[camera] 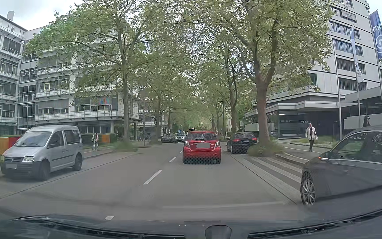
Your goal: Follow the waypoints while adhering to traffic rules and regulations
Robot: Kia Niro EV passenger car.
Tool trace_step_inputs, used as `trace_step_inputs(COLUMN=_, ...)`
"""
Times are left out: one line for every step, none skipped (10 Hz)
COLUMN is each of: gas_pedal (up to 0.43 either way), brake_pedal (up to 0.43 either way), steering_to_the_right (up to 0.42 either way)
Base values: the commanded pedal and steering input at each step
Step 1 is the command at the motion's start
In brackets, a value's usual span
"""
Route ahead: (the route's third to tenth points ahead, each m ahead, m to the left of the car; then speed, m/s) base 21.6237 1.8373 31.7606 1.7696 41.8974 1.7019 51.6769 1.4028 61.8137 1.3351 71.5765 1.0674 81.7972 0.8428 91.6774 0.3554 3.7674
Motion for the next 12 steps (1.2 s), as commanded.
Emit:
trace_step_inputs(gas_pedal=0.157, brake_pedal=0.0, steering_to_the_right=0.005)
trace_step_inputs(gas_pedal=0.157, brake_pedal=0.0, steering_to_the_right=0.005)
trace_step_inputs(gas_pedal=0.157, brake_pedal=0.0, steering_to_the_right=0.005)
trace_step_inputs(gas_pedal=0.157, brake_pedal=0.0, steering_to_the_right=0.005)
trace_step_inputs(gas_pedal=0.157, brake_pedal=0.0, steering_to_the_right=0.005)
trace_step_inputs(gas_pedal=0.157, brake_pedal=0.0, steering_to_the_right=0.005)
trace_step_inputs(gas_pedal=0.15, brake_pedal=0.0, steering_to_the_right=0.004)
trace_step_inputs(gas_pedal=0.15, brake_pedal=0.0, steering_to_the_right=0.004)
trace_step_inputs(gas_pedal=0.15, brake_pedal=0.0, steering_to_the_right=0.004)
trace_step_inputs(gas_pedal=0.15, brake_pedal=0.0, steering_to_the_right=0.004)
trace_step_inputs(gas_pedal=0.15, brake_pedal=0.0, steering_to_the_right=0.003)
trace_step_inputs(gas_pedal=0.138, brake_pedal=0.0, steering_to_the_right=0.002)
